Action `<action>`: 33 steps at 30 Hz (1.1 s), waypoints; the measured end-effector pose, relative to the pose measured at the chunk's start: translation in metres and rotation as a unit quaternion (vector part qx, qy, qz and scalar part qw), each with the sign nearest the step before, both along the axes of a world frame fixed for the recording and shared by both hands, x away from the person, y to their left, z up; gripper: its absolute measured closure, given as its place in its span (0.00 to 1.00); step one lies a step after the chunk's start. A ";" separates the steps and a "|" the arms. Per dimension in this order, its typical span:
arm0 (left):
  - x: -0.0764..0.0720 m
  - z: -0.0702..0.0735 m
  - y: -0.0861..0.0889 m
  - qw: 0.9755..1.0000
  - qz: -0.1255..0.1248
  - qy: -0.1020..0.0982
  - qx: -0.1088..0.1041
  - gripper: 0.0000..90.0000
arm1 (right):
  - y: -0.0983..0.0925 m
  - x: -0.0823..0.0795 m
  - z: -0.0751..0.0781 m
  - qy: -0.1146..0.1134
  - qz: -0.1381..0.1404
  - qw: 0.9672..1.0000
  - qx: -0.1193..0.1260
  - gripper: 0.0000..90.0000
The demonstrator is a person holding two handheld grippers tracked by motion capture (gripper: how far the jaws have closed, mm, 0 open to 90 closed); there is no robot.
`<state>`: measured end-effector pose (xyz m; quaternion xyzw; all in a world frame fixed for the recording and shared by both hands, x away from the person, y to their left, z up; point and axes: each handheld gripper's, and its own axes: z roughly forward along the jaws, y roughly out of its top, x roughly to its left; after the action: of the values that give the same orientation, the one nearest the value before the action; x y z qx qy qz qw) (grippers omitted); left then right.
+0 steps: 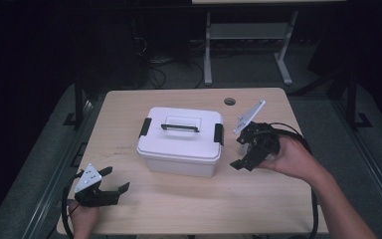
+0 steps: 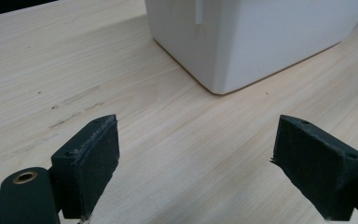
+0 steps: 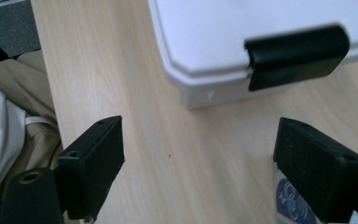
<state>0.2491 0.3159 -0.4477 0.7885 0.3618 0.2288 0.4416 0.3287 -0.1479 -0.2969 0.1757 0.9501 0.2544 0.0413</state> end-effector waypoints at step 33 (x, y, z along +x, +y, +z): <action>0.001 0.002 0.003 1.000 0.000 -0.002 -0.011 0.15 | 0.068 0.038 0.025 -0.016 0.043 0.999 -0.013 0.23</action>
<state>0.2500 0.3188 -0.4459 0.7834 0.3633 0.2258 0.4510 0.3670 -0.0801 -0.2721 0.1303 0.9593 0.2462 0.0475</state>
